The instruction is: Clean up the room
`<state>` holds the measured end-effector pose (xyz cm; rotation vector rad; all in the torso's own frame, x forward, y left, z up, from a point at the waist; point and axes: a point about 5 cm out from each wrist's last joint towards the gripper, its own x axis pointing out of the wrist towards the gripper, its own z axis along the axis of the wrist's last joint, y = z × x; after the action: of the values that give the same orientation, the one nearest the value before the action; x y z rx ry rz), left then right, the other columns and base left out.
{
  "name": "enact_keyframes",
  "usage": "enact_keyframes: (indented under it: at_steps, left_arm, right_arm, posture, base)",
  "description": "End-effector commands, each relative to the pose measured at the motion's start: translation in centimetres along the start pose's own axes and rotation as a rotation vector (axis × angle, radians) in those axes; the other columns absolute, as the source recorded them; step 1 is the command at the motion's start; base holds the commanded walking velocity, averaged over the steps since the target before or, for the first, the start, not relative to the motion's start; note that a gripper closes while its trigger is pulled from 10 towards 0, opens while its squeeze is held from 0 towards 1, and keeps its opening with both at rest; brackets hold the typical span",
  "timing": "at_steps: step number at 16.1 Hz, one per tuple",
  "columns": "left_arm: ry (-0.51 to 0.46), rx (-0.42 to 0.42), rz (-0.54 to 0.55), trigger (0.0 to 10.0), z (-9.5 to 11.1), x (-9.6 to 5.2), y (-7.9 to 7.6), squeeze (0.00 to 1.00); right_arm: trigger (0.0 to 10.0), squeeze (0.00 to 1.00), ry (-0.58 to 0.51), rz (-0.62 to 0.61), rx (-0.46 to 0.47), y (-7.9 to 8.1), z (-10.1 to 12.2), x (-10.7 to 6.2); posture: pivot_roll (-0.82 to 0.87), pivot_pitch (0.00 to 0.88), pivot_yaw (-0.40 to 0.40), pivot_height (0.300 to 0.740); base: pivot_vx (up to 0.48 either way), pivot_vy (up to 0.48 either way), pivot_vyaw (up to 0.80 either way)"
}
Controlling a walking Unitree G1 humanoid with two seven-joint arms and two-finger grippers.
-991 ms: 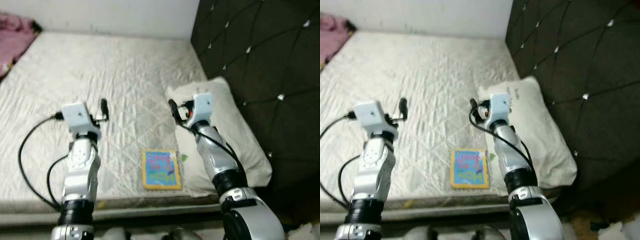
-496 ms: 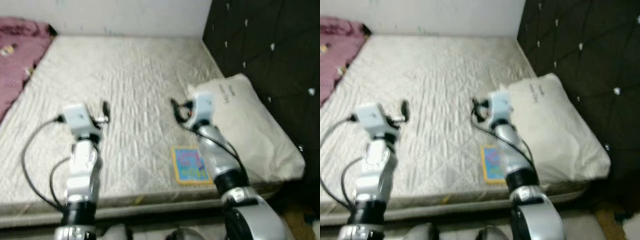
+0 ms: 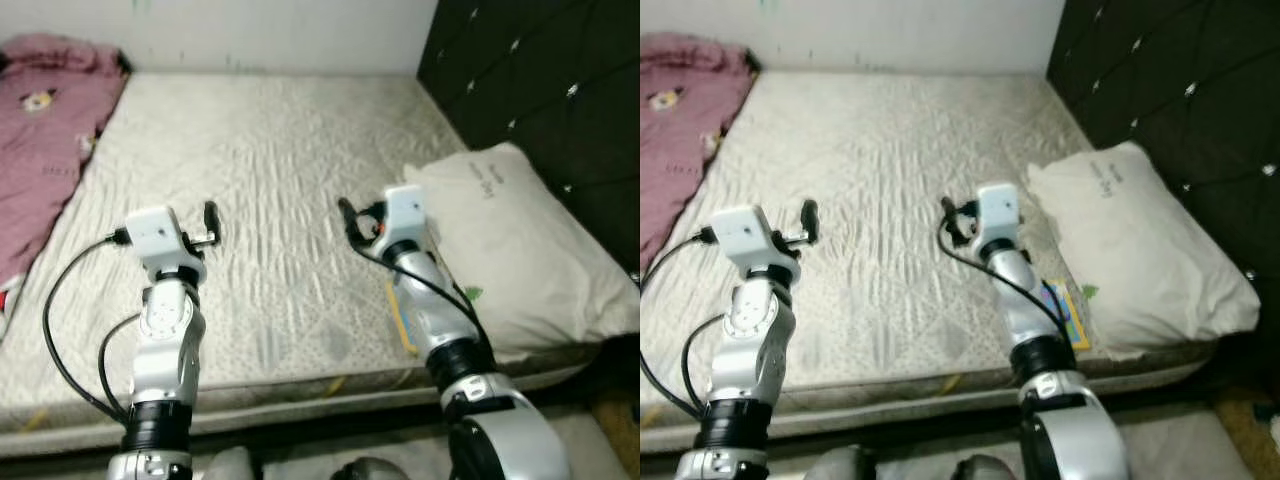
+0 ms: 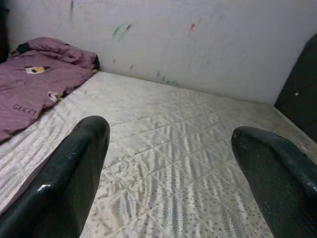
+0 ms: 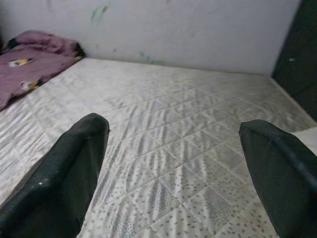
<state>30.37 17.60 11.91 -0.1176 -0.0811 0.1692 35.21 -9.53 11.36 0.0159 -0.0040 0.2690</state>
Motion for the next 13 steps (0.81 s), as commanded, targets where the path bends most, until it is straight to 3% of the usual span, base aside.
enact_keyframes:
  at_steps: [1,6,10,13]
  left_arm:
    - [-0.004,0.012,0.008,10.0,0.27,0.18,0.61,0.00]
    - [0.003,0.009,0.001,10.0,0.21,0.16,0.42,0.00]
    - [0.004,0.007,-0.002,10.0,0.21,0.21,0.37,0.00]
    - [0.004,0.006,-0.002,10.0,0.21,0.20,0.35,0.00]
  right_arm:
    - [10.0,0.00,-0.019,0.014,0.001,0.66,0.60,0.34]
    - [10.0,0.00,-0.009,0.017,0.015,0.57,0.46,0.37]
    - [10.0,0.00,0.000,0.017,0.010,0.56,0.36,0.37]
    - [10.0,0.00,-0.001,0.018,0.007,0.56,0.35,0.36]
  posture:
    - [-0.03,0.000,-0.057,0.740]
    - [-0.02,0.000,-0.057,0.740]
    - [-0.03,0.000,-0.056,0.740]
    - [-0.03,0.000,-0.057,0.740]
  base:
    - [0.000,0.472,0.00]
    - [0.000,0.472,0.00]
    - [0.000,0.472,-0.64]
    - [0.000,0.472,0.00]
